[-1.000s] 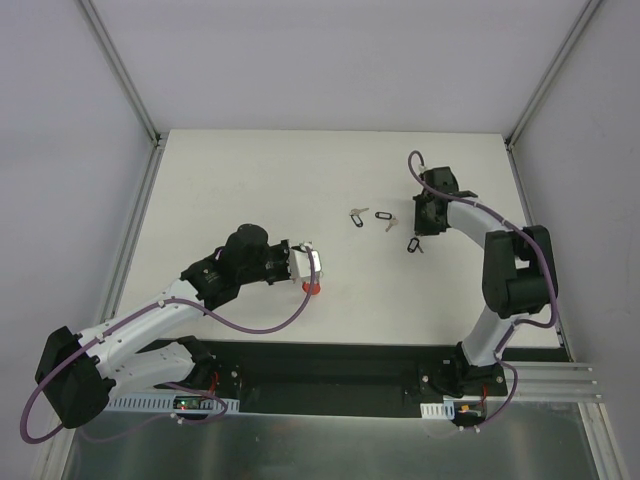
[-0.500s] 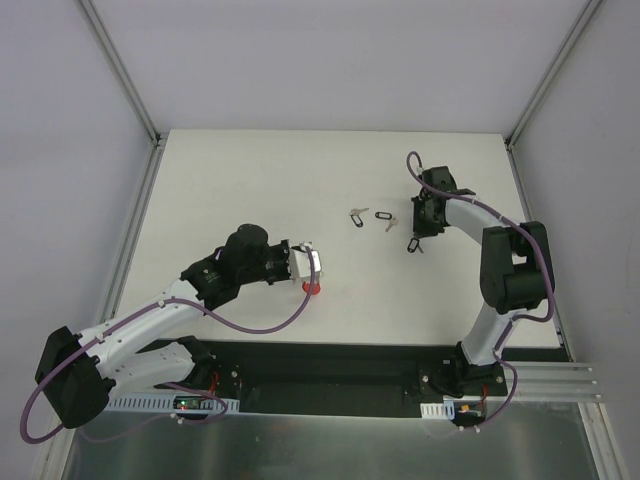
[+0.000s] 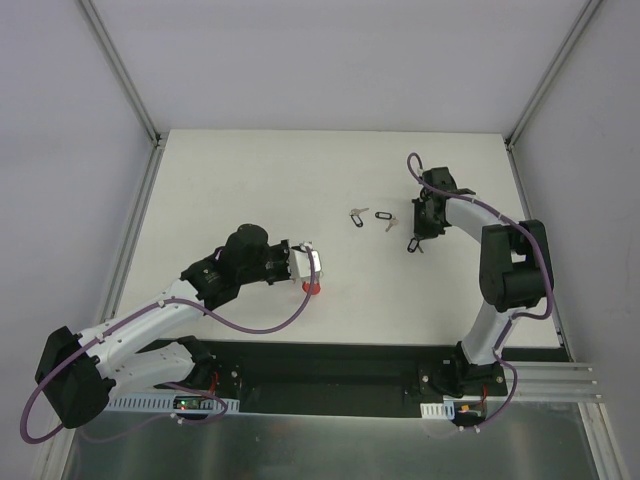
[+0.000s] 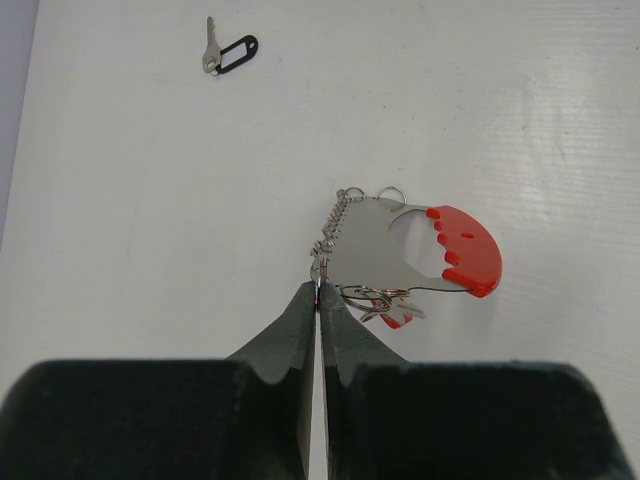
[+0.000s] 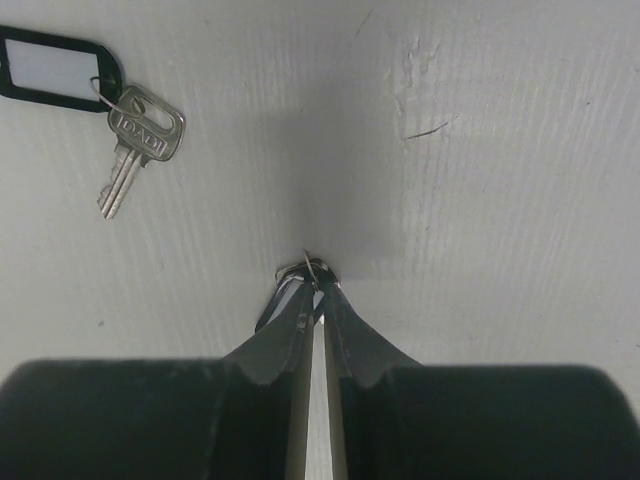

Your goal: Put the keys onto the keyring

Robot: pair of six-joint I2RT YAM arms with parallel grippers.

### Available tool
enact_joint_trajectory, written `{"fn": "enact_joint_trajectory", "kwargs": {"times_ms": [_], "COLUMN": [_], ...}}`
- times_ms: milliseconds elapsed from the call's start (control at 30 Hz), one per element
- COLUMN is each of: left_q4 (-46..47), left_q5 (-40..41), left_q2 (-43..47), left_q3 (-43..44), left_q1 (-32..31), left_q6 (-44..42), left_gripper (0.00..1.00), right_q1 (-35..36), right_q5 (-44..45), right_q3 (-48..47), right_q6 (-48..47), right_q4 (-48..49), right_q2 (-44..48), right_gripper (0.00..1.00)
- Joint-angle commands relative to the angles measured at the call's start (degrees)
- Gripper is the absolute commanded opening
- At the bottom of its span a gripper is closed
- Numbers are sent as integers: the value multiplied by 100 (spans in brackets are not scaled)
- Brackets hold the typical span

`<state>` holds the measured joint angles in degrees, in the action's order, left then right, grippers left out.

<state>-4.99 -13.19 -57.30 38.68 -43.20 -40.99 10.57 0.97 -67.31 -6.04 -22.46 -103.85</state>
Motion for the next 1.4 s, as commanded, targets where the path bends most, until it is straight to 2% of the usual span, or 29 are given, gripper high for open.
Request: {"fn": "enact_joint_trajectory", "kwargs": {"times_ms": [0,100,533,733,867,1100,1367], "left_q4": [174,174,174,174,166,166,174], "left_q5": [-140,-131,-123,-114,-114,-149,-272], "left_q2": [70,61,78,96,113,157,263], "left_q3": [-18,-18,-27,-27,-27,-27,-36], "left_q1": [-57,-57,-57,-66,-57,-66,-66], "left_q6": [-49,-49,-58,-67,-58,-58,-40], "left_gripper": [0,0,0,0,0,0,0], "right_q1": [-46,-46,-72,-72,-72,42,595], "right_q5": [-45,-45,-229,-203,-220,-150,-132], "right_q3": [-256,-248,-353,-371,-275,147,508], "right_q6": [7,7,24,42,24,-572,-1417], "right_q4": [-154,-162,-250,-312,-233,57,136], "right_q2": [-39,-47,-144,-162,-100,636,1709], "right_gripper": [11,8,6,1,1,1,1]}}
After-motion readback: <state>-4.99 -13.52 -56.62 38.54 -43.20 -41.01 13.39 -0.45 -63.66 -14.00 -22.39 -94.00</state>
